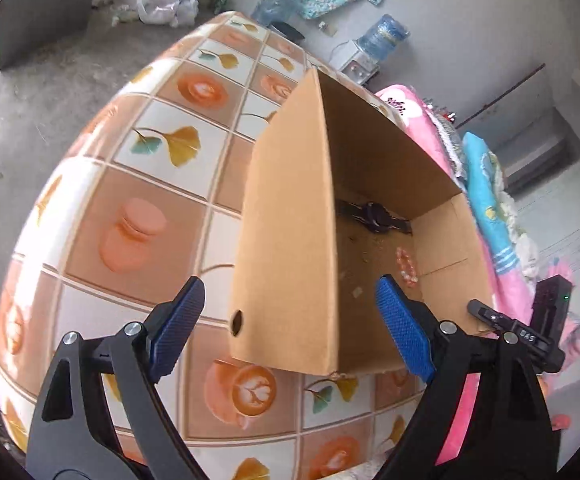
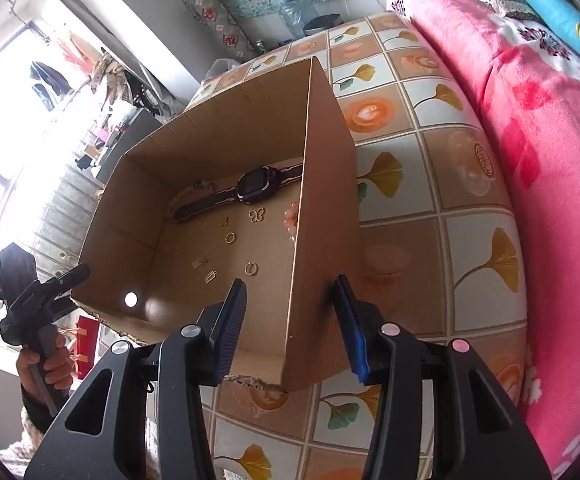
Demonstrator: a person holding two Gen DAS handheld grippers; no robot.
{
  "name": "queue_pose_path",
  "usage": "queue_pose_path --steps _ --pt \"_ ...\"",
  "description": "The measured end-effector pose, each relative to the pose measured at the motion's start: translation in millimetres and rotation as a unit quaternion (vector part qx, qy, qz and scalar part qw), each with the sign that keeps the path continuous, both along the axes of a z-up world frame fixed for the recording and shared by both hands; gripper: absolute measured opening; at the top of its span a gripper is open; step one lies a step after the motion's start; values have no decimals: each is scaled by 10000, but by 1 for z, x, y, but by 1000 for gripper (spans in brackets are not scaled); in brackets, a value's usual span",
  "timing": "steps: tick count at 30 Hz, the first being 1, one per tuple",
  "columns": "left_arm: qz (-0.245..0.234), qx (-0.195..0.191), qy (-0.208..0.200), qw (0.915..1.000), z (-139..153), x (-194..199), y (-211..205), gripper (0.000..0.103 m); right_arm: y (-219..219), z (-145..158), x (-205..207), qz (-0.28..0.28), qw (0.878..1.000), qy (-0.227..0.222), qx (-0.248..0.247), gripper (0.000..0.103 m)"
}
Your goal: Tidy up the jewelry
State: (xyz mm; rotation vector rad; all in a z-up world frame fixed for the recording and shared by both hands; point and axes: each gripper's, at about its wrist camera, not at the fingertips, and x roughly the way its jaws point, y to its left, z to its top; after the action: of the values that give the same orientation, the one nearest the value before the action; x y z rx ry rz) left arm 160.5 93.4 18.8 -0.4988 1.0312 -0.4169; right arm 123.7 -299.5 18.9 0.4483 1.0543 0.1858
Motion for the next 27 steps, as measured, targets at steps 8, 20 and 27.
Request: queue_pose_path --steps 8,20,27 --pt "-260 103 -51 9996 2 -21 -19 83 10 0 -20 38 9999 -21 162 44" --pt "-382 -17 -107 9992 -6 -85 -16 83 2 -2 -60 -85 9998 -75 172 45" --pt "-44 569 -766 9954 13 -108 -13 83 2 7 -80 -243 9988 -436 -18 45"
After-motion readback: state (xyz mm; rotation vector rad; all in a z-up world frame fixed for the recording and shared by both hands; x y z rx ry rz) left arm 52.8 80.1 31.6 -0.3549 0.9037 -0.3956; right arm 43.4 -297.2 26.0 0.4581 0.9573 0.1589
